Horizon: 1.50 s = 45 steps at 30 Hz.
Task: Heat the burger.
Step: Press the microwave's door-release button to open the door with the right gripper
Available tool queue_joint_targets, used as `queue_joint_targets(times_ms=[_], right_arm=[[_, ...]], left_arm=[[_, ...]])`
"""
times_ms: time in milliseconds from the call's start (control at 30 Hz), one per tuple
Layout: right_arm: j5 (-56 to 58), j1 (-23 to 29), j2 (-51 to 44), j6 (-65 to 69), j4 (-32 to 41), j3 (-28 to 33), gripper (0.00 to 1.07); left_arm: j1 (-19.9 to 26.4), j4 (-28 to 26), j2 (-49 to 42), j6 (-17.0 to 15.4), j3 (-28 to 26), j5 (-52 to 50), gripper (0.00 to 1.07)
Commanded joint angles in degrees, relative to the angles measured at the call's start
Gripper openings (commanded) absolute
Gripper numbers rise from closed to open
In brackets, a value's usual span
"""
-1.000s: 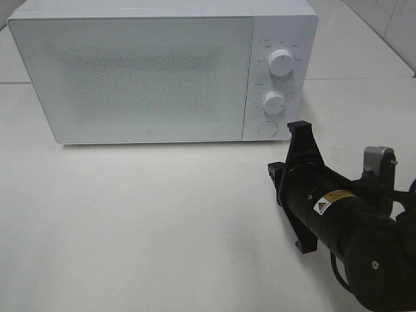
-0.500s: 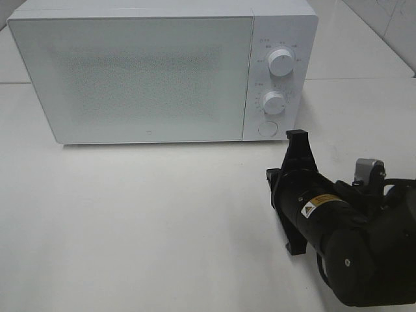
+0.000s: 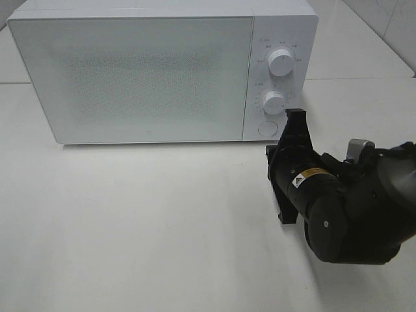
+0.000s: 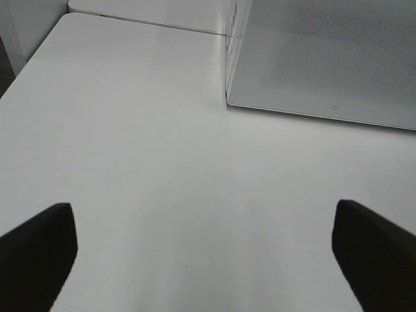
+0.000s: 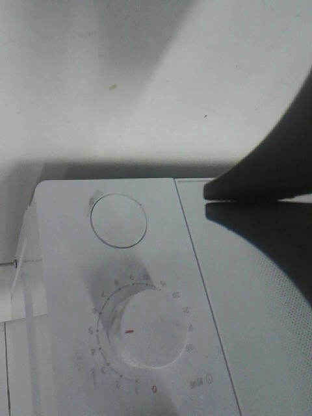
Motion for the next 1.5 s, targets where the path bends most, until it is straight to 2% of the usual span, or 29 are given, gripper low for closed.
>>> queue_joint_targets(times_ms=[33,867,1500], right_arm=[[-0.57,-0.8,0.06,-1.95,-0.46,-1.15,0.0],[0.52,-1.72,7.22,-6.47,6.25,-12.03,0.0],[3.38,-3.95,9.34,-9.45,6.93,-15.36,0.0]], left_arm=[[0.23,-0.46,-1.03,0.29,-0.06,-0.23,1.0],[0.23,-0.46,-1.03,0.29,-0.06,-0.23,1.0],[0.23,-0.46,-1.03,0.29,-0.06,-0.23,1.0]])
